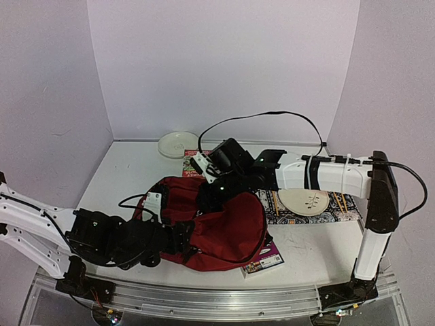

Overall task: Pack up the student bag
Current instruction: Hold the lower front pocket of the student bag, then zip the lower front pocket of the student bag.

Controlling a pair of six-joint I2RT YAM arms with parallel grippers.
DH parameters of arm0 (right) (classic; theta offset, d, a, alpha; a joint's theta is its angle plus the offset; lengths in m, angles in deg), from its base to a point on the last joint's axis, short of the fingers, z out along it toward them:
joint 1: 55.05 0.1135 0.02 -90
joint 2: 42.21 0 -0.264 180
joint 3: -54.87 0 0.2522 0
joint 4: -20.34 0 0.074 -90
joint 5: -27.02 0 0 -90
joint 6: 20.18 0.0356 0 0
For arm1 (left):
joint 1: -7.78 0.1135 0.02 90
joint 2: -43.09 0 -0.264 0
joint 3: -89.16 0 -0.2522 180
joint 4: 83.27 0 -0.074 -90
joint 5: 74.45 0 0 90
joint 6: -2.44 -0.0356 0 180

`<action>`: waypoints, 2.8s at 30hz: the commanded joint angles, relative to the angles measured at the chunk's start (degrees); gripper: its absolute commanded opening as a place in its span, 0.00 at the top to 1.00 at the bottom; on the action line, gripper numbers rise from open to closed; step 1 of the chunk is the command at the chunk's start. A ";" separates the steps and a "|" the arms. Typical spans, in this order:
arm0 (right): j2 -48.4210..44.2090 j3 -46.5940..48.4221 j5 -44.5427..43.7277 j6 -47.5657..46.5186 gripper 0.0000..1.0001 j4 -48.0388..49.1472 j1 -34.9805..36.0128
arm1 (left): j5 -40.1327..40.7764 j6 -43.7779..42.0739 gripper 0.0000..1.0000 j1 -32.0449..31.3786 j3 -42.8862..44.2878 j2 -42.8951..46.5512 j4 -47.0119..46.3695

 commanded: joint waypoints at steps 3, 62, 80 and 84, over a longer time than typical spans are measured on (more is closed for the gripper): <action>-2.78 0.55 0.22 0.94 1.00 0.20 0.96 | -1.03 1.19 0.21 2.64 5.49 -4.17 1.29; 0.29 -0.94 -18.68 5.36 1.00 0.61 -8.78 | -7.90 9.68 1.00 1.00 -8.08 -11.04 6.13; 11.06 13.18 -0.89 -1.41 1.00 1.35 -15.70 | -3.37 22.98 1.00 1.00 -9.50 -3.63 15.63; 10.37 13.78 6.07 -2.03 0.97 1.52 -15.09 | -0.66 18.81 1.00 1.51 -4.33 -4.70 15.63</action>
